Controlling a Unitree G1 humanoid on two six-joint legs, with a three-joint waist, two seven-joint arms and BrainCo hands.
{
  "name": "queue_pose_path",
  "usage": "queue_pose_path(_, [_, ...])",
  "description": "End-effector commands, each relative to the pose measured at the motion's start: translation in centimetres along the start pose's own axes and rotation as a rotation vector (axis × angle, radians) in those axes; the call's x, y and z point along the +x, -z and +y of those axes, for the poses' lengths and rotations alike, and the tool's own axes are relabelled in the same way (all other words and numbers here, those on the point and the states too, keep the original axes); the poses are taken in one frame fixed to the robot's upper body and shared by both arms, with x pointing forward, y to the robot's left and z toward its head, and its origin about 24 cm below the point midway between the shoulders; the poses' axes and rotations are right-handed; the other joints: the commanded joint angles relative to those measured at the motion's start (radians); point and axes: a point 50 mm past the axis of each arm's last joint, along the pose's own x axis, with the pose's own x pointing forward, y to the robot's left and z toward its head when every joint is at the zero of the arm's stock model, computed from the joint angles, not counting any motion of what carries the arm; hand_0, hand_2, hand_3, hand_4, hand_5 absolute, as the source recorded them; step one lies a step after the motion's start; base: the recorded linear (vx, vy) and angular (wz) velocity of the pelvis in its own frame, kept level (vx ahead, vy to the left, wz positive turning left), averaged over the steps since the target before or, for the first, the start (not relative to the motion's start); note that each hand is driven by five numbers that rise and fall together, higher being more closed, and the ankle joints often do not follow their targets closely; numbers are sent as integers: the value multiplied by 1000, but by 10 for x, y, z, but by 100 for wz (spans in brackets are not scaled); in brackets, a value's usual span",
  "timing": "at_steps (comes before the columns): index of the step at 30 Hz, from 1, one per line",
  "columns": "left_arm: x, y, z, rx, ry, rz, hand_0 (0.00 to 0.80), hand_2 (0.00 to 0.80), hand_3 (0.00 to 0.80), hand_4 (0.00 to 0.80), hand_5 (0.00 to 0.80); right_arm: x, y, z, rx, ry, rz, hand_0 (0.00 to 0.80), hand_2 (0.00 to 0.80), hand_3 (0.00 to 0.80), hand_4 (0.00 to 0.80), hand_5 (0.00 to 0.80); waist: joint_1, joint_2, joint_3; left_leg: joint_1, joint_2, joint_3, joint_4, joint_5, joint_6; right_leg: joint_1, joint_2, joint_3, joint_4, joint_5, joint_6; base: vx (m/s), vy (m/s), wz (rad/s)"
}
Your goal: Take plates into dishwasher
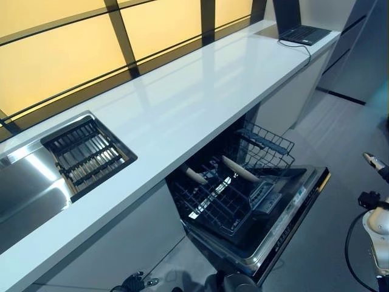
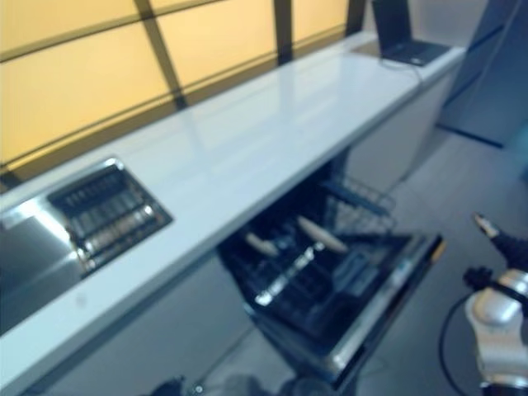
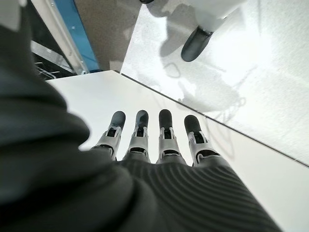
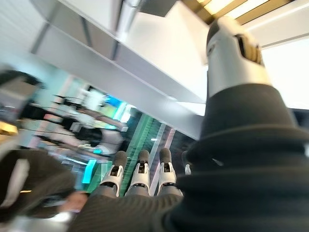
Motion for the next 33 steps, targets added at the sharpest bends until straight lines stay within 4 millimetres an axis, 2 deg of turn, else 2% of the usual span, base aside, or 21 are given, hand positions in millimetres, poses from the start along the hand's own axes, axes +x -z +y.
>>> queue_pose_path(1, [1, -2, 14, -14, -25, 7, 0, 0, 0, 0, 0, 4, 11, -5, 179, 11, 123, 0, 0, 0, 0, 0, -20, -46, -1, 17, 82, 8, 22, -46, -57, 228, 49, -11, -258, -17, -10, -26, -43, -27])
queue_pose_path(5, [1, -3, 15, 2, -26, 12, 0, 0, 0, 0, 0, -5, 41, -1, 310, -55, 313, 0, 0, 0, 0, 0, -28, -40, -2, 23, 82, 20, 17, -48, -60, 230, 46, -5, -267, -11, -8, -4, -43, -20])
queue_pose_path(8, [2, -5, 19, 18, -30, 12, 0, 0, 0, 0, 0, -11, 54, 2, 385, -90, 402, 0, 0, 0, 0, 0, -30, -37, -2, 20, 81, 24, 15, -49, -59, 225, 42, -7, -269, -8, -7, -11, -54, -1])
queue_pose_path(12, [4, -14, 20, 39, -26, -4, 0, 0, 0, 0, 0, -22, 75, 9, 467, -159, 525, 0, 0, 0, 0, 0, -30, -14, 4, 6, 79, 22, 15, -44, -62, 203, 34, -18, -264, -8, -7, -31, -34, -1])
queue_pose_path(19, [6, -29, 14, 66, -3, -50, 0, 0, 0, 0, 0, -36, 101, 19, 488, -238, 656, 0, 0, 0, 0, 0, -22, 34, 22, -14, 68, 15, 2, -29, -70, 177, 21, -40, -262, -10, -4, -20, -4, 0])
queue_pose_path(24, [8, -37, 9, 88, 22, -72, 0, 0, 0, 0, 0, -65, 137, 16, 401, -297, 836, 0, 0, 0, 0, 0, -6, 60, 31, -24, 67, -1, 2, -7, -79, 176, 15, -61, -255, -18, -6, -7, -10, 4])
queue_pose_path(29, [8, -39, 6, 92, 29, -81, 0, 0, 0, 0, 0, -92, 159, 14, 386, -342, 977, 0, 0, 0, 0, 0, 8, 70, 33, -31, 69, -13, 10, 11, -85, 181, 14, -77, -245, -28, -12, 4, -11, 5])
queue_pose_path(30, [8, -40, 5, 94, 34, -82, 0, 0, 0, 0, 0, -106, 166, 14, 369, -359, 1024, 0, 0, 0, 0, 0, 13, 73, 33, -31, 69, -15, 11, 18, -88, 186, 14, -83, -247, -28, -12, 6, -2, 8])
queue_pose_path(33, [8, -40, 3, 101, 44, -80, 0, 0, 0, 0, 0, -125, 173, 18, 339, -380, 1086, 0, 0, 0, 0, 0, 23, 77, 33, -29, 67, -19, 7, 25, -88, 197, 15, -89, -256, -24, -12, 9, 9, 11])
